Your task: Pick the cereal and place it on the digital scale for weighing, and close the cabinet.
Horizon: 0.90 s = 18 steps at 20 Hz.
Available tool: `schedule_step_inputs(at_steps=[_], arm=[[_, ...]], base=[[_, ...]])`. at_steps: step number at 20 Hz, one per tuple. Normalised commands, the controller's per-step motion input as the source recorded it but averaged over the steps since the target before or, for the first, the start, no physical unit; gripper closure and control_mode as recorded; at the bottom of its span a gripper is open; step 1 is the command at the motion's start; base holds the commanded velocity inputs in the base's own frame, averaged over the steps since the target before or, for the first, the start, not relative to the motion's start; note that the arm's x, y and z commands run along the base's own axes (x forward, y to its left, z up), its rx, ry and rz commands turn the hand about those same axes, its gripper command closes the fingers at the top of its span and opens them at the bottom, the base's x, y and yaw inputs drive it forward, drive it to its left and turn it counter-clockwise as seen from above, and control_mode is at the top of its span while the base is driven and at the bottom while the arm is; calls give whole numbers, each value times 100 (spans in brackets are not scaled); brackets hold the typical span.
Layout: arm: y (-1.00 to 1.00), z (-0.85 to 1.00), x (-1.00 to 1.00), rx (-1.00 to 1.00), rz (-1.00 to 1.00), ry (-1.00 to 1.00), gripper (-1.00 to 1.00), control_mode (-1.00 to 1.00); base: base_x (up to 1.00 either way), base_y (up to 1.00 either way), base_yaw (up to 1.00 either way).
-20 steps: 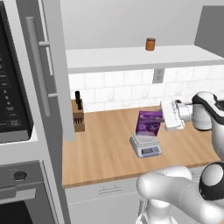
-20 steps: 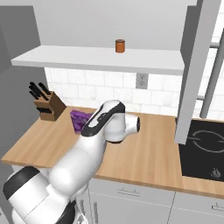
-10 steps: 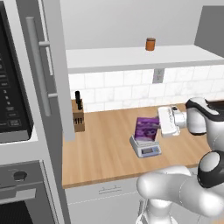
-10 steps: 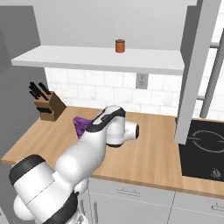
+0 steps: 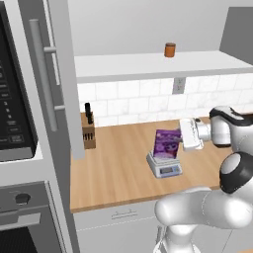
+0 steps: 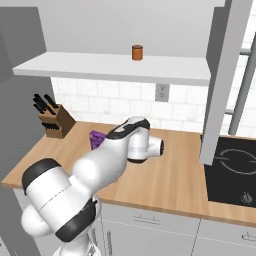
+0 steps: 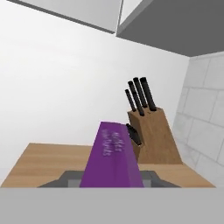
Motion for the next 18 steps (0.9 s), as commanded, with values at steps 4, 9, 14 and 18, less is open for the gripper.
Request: schedule_step_inputs(at_steps=[4, 9, 14, 18], arm=[[0, -4, -3, 0, 2, -5, 100, -100], [1, -8, 0, 0, 0, -5, -100, -100], [4, -10, -2, 0, 0, -1, -100, -100], [0, 0, -8, 0, 0, -7, -100, -100]], base=[[0, 0, 0], [0, 0, 0], [0, 0, 0], [0, 0, 0]])
